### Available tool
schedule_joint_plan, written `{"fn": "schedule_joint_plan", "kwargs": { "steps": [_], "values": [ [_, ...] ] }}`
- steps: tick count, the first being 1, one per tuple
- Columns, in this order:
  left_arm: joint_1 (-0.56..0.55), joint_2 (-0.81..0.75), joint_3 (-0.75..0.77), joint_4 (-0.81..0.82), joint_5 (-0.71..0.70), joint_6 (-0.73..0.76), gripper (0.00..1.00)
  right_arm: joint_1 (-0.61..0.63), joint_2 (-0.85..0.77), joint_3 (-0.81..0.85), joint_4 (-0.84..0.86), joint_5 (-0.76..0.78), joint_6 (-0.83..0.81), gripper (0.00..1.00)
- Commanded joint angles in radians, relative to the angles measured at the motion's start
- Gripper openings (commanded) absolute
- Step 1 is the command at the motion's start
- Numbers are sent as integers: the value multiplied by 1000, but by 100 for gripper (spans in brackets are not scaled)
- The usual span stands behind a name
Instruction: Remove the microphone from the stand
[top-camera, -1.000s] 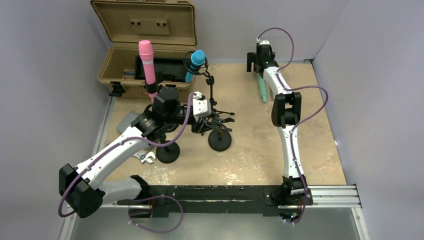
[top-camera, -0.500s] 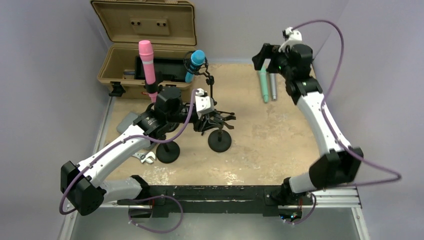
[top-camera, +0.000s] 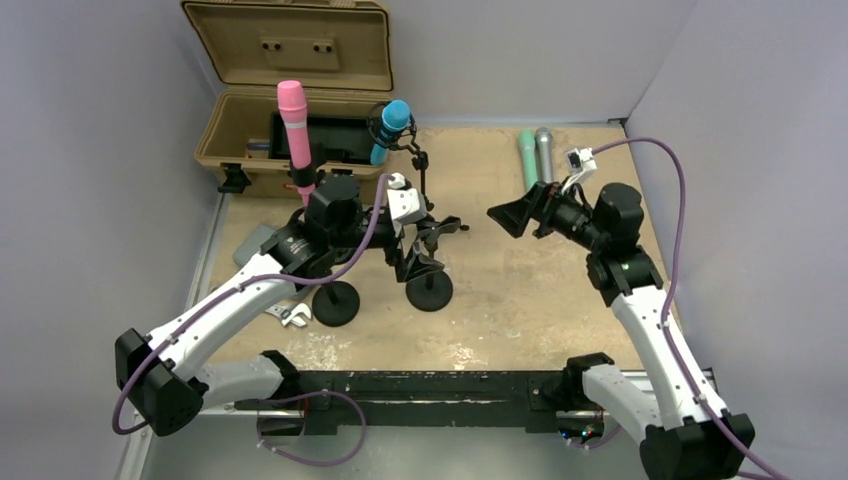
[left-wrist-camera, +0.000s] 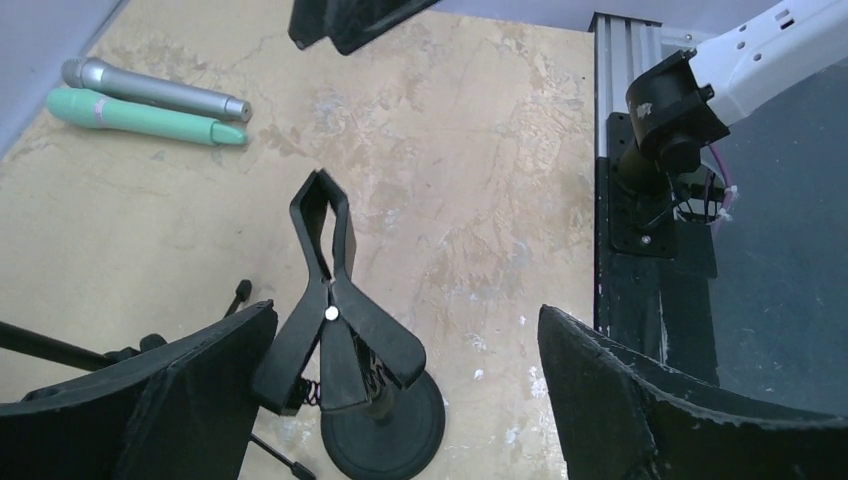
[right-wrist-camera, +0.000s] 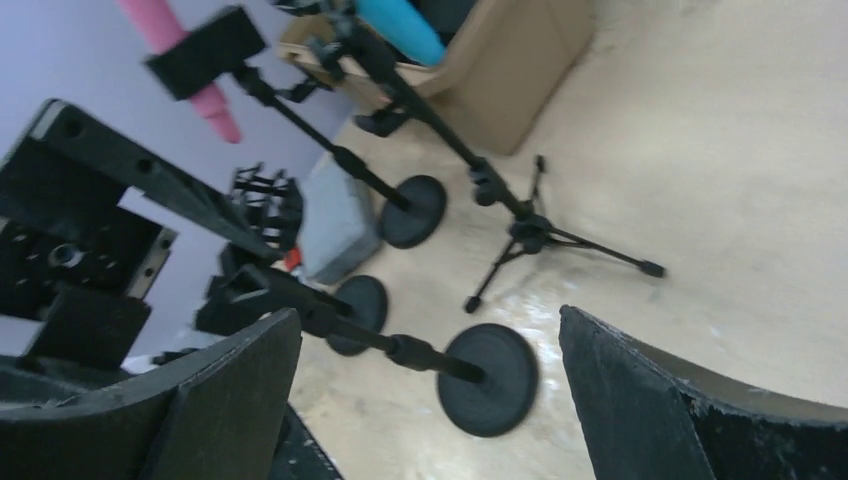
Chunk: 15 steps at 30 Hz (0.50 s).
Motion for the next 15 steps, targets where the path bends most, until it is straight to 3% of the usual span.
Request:
{"fn": "schedule_joint_plan", "kwargs": {
  "steps": [1,8,15],
  "values": [
    [-18,-117,19,21,-24,-20,100,44,-74,-84,191,-140,197,99],
    [-49,-285,-58,73,-251,6,100,276,-26,-127,360,-57,339,99],
    [-110,-360,-102,110,-547,67,95,386,77,-141,490,33,437,95]
  ]
}}
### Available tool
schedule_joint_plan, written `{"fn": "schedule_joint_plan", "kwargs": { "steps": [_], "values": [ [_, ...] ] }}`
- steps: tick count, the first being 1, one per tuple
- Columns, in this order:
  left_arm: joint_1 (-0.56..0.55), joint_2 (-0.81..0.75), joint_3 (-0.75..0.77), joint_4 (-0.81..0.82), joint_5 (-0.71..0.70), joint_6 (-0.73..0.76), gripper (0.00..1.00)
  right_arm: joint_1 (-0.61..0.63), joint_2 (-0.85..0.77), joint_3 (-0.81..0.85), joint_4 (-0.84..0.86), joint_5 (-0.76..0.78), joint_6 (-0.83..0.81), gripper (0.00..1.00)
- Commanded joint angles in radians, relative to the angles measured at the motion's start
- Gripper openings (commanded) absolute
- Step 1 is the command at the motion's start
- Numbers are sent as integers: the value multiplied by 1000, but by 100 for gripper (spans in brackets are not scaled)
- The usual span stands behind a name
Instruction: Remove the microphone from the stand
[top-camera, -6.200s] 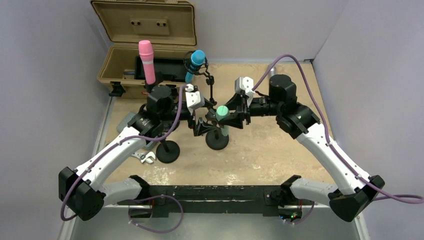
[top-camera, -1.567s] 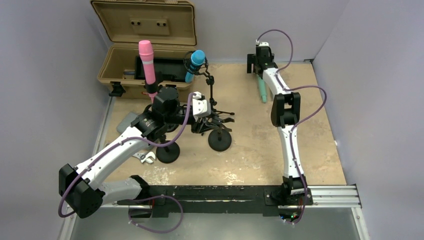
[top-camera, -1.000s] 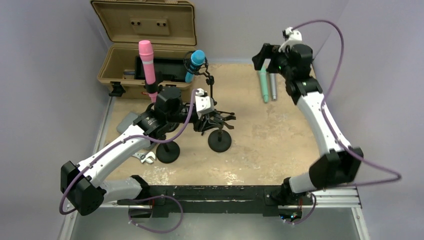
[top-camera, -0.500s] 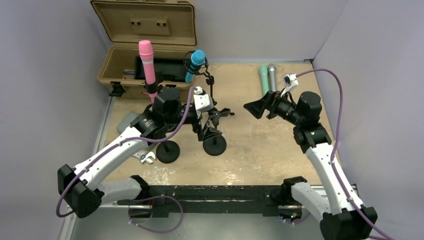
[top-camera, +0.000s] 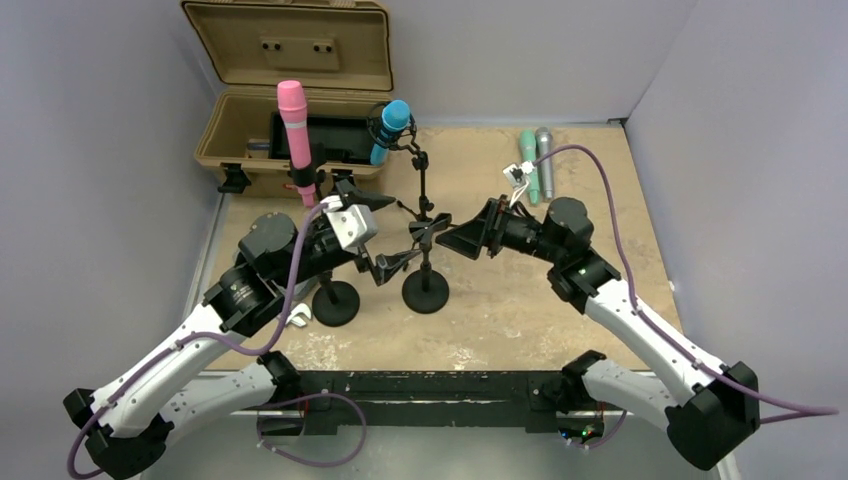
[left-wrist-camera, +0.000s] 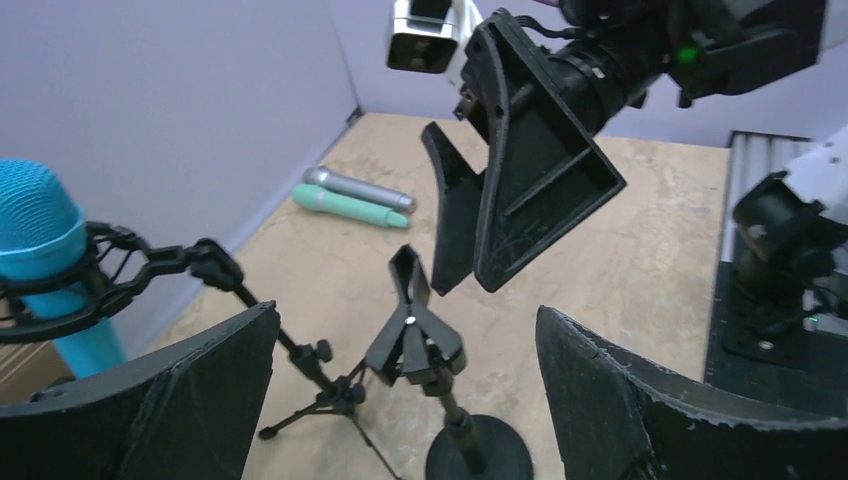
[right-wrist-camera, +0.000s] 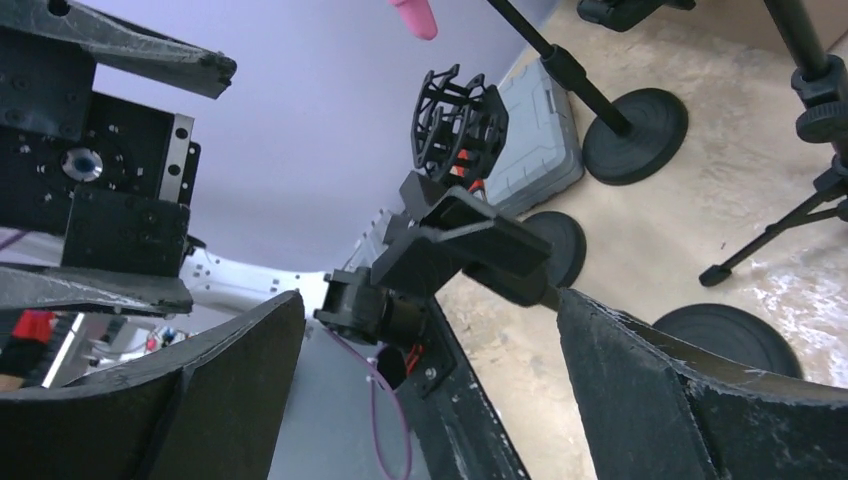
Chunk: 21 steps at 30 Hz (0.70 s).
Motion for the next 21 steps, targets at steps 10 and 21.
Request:
{"fn": "schedule_joint_plan", "kwargs": {
  "steps": [10,21],
  "values": [
    [-80,-37,-39,46,-428,132,90,67,74,-42,241,221,240,81],
    [-92,-42,-47,56,-483,146,88,118,149,-37,287,231,240,68]
  ]
}}
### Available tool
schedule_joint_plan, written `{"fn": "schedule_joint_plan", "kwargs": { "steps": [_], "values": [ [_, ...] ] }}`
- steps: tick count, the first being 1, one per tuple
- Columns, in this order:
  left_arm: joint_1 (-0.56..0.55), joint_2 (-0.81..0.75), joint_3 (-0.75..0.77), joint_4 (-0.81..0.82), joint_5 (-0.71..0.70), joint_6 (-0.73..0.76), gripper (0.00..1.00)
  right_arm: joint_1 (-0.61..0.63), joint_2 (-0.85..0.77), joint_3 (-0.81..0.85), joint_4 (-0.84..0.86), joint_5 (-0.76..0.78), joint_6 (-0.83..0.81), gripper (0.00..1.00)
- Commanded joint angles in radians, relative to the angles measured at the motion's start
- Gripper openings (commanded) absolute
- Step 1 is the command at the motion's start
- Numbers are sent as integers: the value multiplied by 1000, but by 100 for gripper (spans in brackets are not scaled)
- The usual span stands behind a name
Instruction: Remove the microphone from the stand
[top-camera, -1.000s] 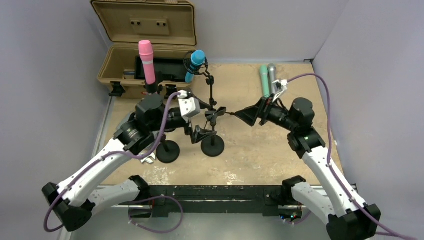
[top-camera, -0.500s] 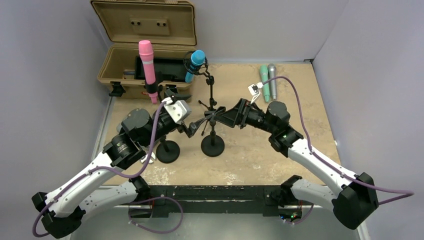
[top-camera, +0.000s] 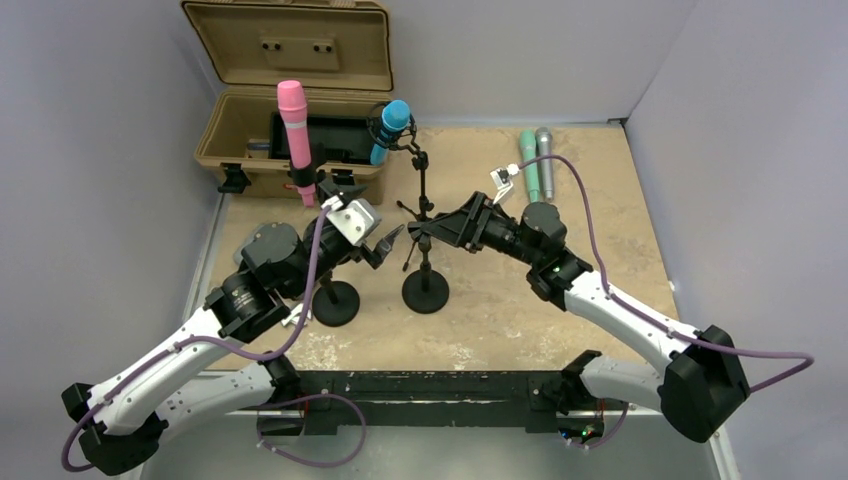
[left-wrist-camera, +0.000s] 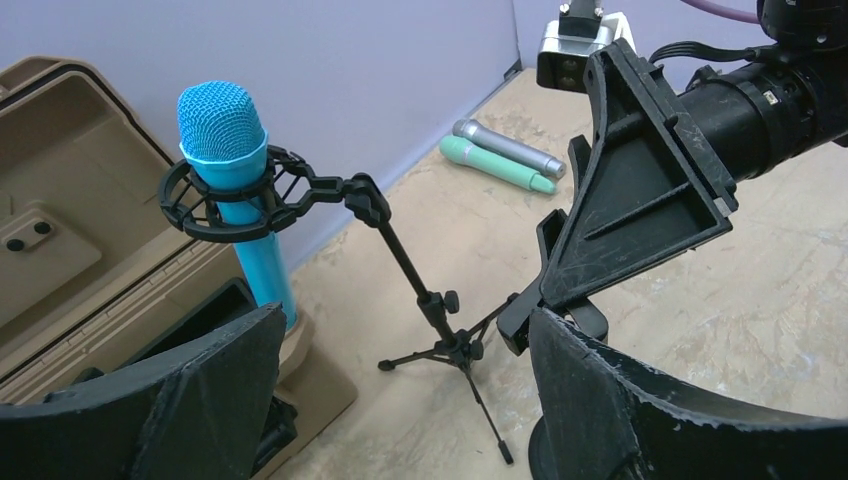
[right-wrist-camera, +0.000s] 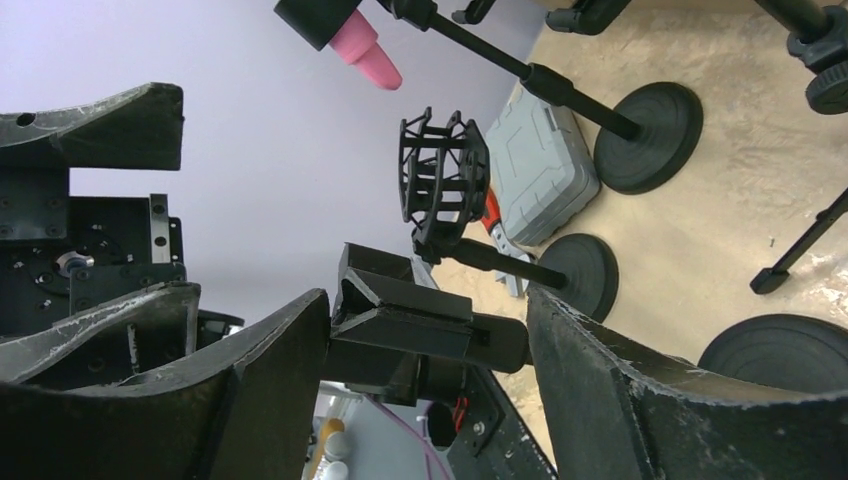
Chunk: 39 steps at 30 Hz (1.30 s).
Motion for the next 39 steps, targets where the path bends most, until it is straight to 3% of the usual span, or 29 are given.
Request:
{"fn": "schedule_joint_plan", "kwargs": {
  "steps": [1,4,11,19,24,32,39],
  "values": [
    [-12,-13,-14,49,-51,25,88,27,9,10,72,45,5,65],
    [-15,-15,-18,53,-61,30,88,35,21,-17,68,69,-14,49],
    [-22,-20,-27,67,-91,43,87,51,60,-141,114,109,-28,30],
    [-27,-29,-42,86,-125,54,87,83,109,-190,168,119,-29,27],
    [-28,-36,-44,98,-159,54,86,136,140,-133,196,102,-24,22],
    [-29,-57,-53,163,-380,64,85,323,306,-2,349,75,56,21],
    [-30,-58,-50,178,-457,73,85,354,353,44,378,93,69,21]
  ]
}}
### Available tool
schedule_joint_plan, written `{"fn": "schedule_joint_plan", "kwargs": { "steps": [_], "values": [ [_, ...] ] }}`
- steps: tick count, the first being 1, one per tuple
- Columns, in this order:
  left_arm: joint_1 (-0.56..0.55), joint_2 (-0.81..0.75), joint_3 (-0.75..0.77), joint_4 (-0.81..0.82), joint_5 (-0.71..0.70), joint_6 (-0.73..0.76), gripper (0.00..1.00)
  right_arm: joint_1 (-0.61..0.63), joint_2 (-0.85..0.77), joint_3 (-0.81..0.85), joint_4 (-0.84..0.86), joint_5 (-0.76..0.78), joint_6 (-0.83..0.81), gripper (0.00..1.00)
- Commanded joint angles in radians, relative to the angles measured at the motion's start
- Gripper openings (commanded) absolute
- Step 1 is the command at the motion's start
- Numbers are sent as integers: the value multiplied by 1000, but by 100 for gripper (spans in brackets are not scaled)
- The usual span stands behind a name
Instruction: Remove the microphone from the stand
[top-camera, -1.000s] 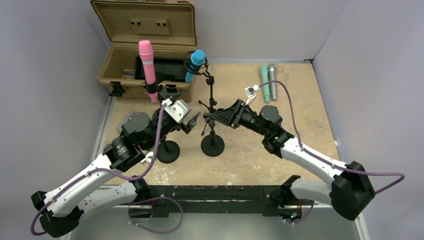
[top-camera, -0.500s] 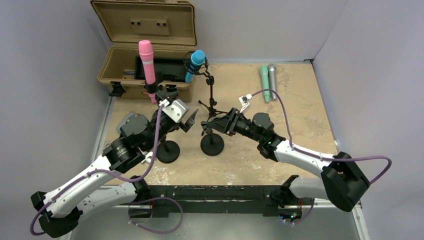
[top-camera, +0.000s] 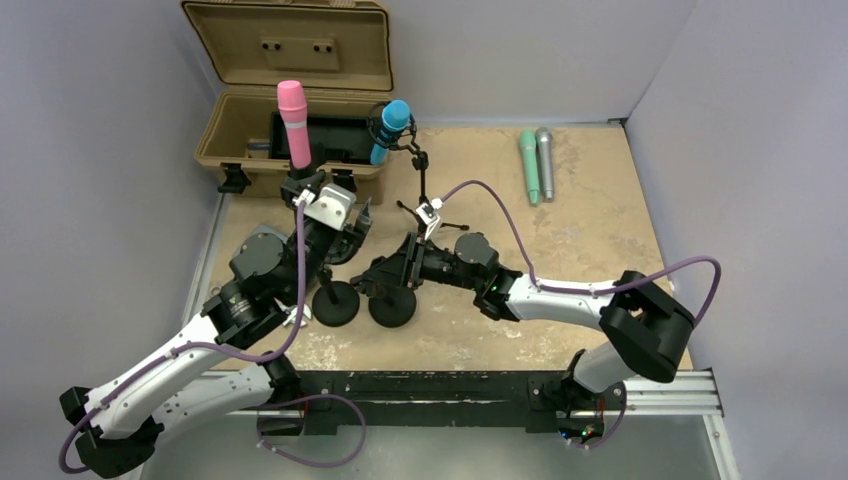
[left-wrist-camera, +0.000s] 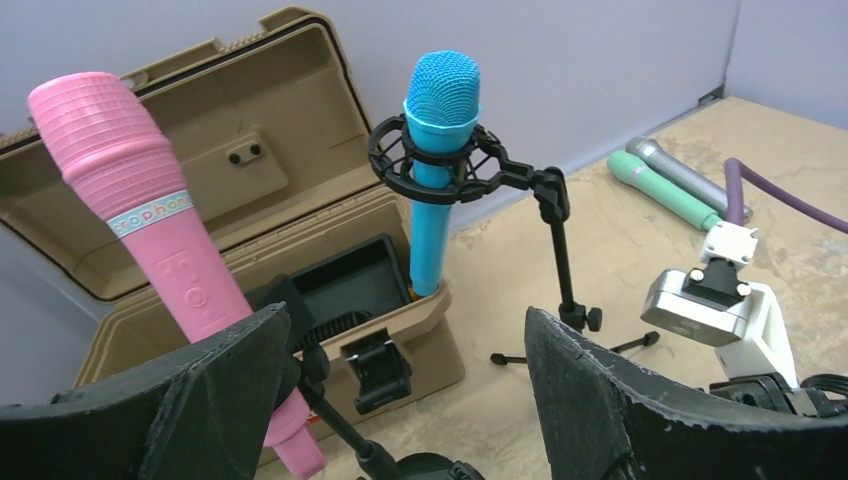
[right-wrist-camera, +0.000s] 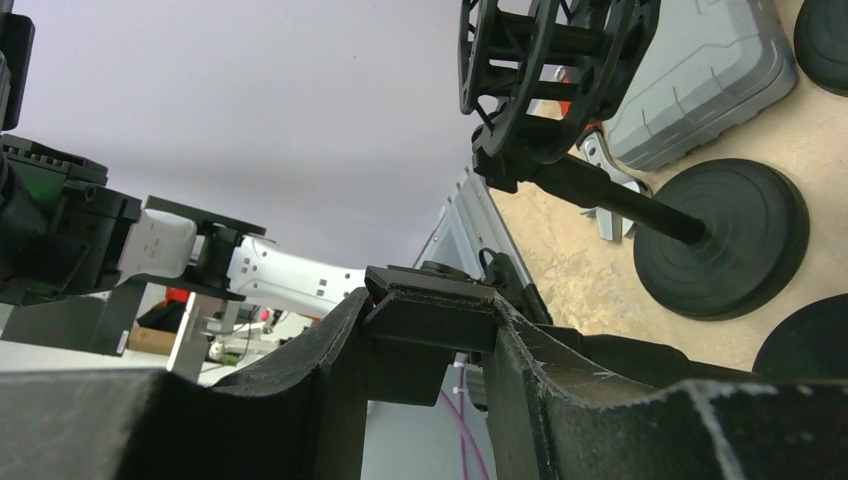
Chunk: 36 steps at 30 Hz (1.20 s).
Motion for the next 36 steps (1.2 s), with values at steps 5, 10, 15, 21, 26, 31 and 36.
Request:
{"fn": "schedule_joint_plan", "kwargs": {
  "steps": [5,10,15,21,26,31,36],
  "values": [
    [-6,-23,2,55,-74,14,84,6,31,41,17,-5,18,21],
    [-5,-22,0,56,-75,14,84,7,82,37,137,-54,86,24],
    [-5,-18,-1,56,-77,15,84,6,94,61,155,-70,95,26],
    [-5,-10,2,56,-83,21,84,6,92,64,152,-77,81,35],
    [-5,-7,3,52,-84,23,84,1,49,28,100,-39,22,59],
    [-5,-10,3,52,-84,22,84,-24,-49,24,-107,52,-106,81],
    [-5,-10,4,50,-84,22,84,-40,-166,71,-380,229,-265,88]
  ]
}}
